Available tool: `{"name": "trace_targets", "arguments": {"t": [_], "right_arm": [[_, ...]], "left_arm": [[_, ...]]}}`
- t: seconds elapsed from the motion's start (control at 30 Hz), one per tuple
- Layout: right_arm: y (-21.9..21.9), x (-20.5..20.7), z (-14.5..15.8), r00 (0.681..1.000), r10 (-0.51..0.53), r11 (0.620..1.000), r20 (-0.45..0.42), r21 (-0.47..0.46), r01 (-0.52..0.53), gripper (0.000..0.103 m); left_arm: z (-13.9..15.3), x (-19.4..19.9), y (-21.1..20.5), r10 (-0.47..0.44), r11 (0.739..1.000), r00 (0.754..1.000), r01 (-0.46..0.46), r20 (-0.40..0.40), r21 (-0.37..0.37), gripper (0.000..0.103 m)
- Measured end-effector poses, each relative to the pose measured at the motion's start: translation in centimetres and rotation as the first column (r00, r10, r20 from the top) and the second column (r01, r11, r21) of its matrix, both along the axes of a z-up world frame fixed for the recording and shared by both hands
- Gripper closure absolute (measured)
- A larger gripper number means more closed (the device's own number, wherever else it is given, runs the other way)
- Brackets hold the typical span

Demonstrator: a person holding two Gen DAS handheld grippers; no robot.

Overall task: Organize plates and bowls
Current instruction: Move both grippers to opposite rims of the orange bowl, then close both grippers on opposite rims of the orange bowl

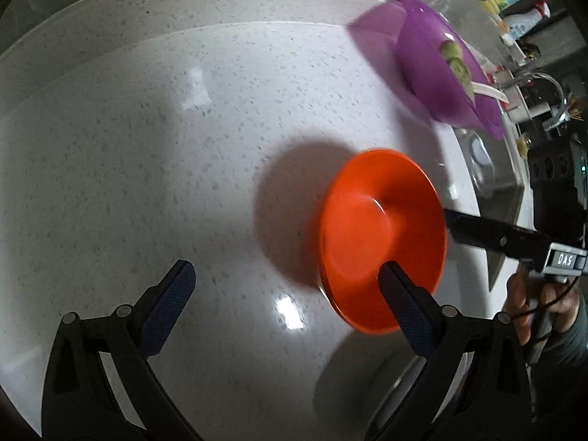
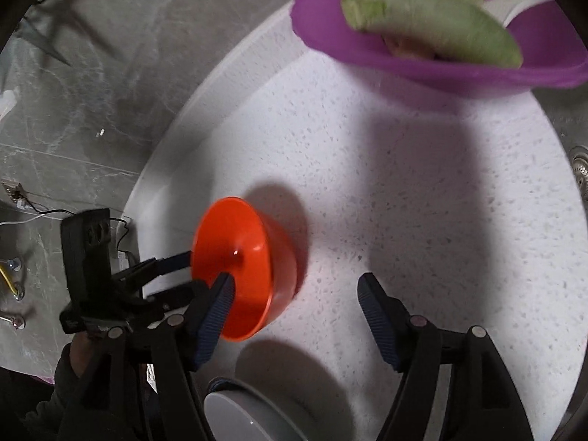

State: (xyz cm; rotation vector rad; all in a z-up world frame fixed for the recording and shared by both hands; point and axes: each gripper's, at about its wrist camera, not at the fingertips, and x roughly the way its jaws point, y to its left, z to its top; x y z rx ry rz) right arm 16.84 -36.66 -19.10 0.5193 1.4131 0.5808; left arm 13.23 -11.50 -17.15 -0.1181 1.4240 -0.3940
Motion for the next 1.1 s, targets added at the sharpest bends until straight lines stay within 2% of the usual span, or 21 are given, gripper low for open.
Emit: {"name": "trace_targets", "arguments": {"t": [0.1,0.17,0.23,0.3,0.37,0.43,0.5,0.63,0.7,1.1], "right_arm": [[0.0,0.1,-0.6,1.0,0.007,1.0,-0.014,-0.012,-0.007,0.037],[0.3,0.0,-0.8,1.0,0.01,0.999,-0.017,-0.03,-0.01,0.042],[0.7,0.1,-1.0,0.999,0.015,0.999,-0.03,-0.039,-0.016,0.049],[1.0,0.0,-1.1,0.999,0.026,0.999,-0.039,-0.036,-0.027,0.051],[1.4,-0.2,-1.2,0.999,0.031,0.999,-0.038,-0.039,-0.032,0.055],[1.6,-0.2,-1.3,0.999,0.031,0.999,-0.042,-0.031,-0.033,0.061],[1.9,-0.2,-1.2,0.998,0.039,0.999,-0.041,-0.029,-0.04,0.067],[2.6,-0.1,-0.8,0.997,0.069,0.997,-0.031,-0.024,-0.069,0.084],[2.9,-0.1,-0.5,0.997,0.076,0.996,-0.02,-0.042,-0.077,0.085],[2.6,0.0,-0.3,0.998,0.028,0.996,-0.06,-0.077,-0.033,0.09]], "left_arm": [[0.0,0.2,-0.6,-0.018,0.999,1.0,0.017,0.022,0.034,0.003],[-0.3,0.3,-1.2,-0.025,0.999,0.999,0.024,0.022,0.036,0.009],[-0.4,0.0,-1.4,-0.027,0.999,0.999,0.026,0.017,0.034,0.021],[-0.5,-0.1,-1.7,-0.027,0.999,0.999,0.026,0.021,0.035,0.027],[-0.6,-0.1,-2.0,-0.037,0.999,0.999,0.036,0.02,0.04,0.042],[-0.8,-0.2,-2.2,-0.05,0.998,0.999,0.049,0.016,0.036,0.063],[-0.9,-0.3,-2.4,-0.054,0.998,0.998,0.054,0.018,0.022,0.07],[-1.1,-0.2,-3.0,-0.065,0.998,0.998,0.066,0.019,-0.005,0.083],[-1.0,-0.4,-3.3,-0.076,0.997,0.997,0.076,0.019,-0.008,0.087],[0.3,-0.6,-3.3,-0.065,0.998,0.998,0.066,0.023,-0.025,0.088]]}}
